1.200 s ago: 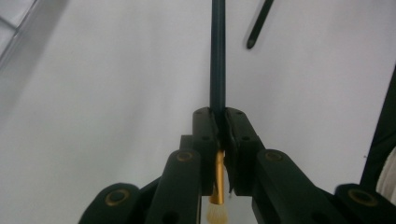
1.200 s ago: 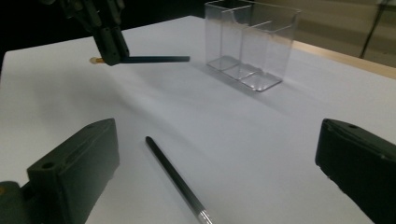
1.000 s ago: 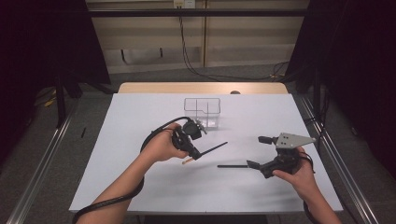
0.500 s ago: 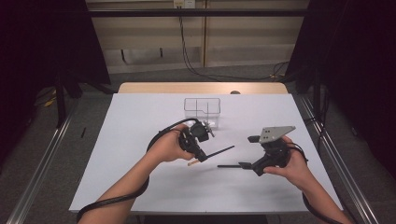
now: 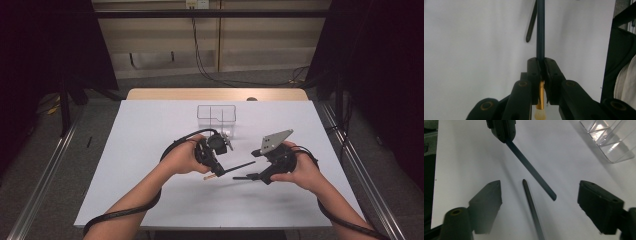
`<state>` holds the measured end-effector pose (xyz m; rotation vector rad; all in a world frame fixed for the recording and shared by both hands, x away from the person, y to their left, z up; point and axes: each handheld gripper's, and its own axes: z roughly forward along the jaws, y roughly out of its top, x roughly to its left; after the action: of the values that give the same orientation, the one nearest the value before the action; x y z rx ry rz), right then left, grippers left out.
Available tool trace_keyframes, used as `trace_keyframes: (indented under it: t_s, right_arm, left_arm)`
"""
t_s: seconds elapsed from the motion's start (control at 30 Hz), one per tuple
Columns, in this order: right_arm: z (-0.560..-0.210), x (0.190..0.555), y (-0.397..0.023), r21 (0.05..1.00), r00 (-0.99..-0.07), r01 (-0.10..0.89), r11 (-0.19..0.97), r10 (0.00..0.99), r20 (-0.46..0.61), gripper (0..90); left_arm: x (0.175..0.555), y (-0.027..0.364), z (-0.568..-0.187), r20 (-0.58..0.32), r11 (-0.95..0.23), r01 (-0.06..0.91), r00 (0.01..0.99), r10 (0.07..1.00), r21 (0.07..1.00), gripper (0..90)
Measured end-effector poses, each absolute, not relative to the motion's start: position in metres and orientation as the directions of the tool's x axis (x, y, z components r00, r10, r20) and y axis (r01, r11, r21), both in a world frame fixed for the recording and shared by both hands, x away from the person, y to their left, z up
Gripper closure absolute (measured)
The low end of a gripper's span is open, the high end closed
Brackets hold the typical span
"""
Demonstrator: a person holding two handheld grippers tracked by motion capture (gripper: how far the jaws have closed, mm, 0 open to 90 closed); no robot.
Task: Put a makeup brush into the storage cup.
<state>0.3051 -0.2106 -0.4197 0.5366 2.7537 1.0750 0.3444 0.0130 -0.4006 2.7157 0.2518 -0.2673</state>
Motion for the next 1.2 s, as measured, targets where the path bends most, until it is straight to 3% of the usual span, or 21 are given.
trace_keyframes:
  t_s: [0.5, 0.73, 0.93, 1.2]
  right_arm:
    - [-0.415, 0.313, -0.188, 0.604, -0.958, 0.247, 0.757, 0.283, 0.038, 60.8]
    - [-0.415, 0.313, -0.181, 0.584, -0.972, 0.2, 0.786, 0.234, 0.018, 63.2]
    - [-0.417, 0.311, -0.177, 0.559, -0.981, 0.161, 0.813, 0.192, 0.004, 77.7]
    - [-0.424, 0.308, -0.184, 0.586, -0.987, 0.135, 0.799, 0.161, 0.008, 83.0]
  left_arm:
    - [0.345, 0.006, -0.403, -0.233, -0.912, 0.185, 0.967, 0.103, 0.365, 83.8]
    - [0.344, 0.002, -0.404, -0.248, -0.907, 0.196, 0.963, 0.106, 0.374, 83.8]
    - [0.346, 0.001, -0.403, -0.245, -0.921, 0.146, 0.968, 0.057, 0.362, 83.7]
    - [0.356, 0.013, -0.4, -0.323, -0.869, 0.203, 0.945, 0.054, 0.451, 83.7]
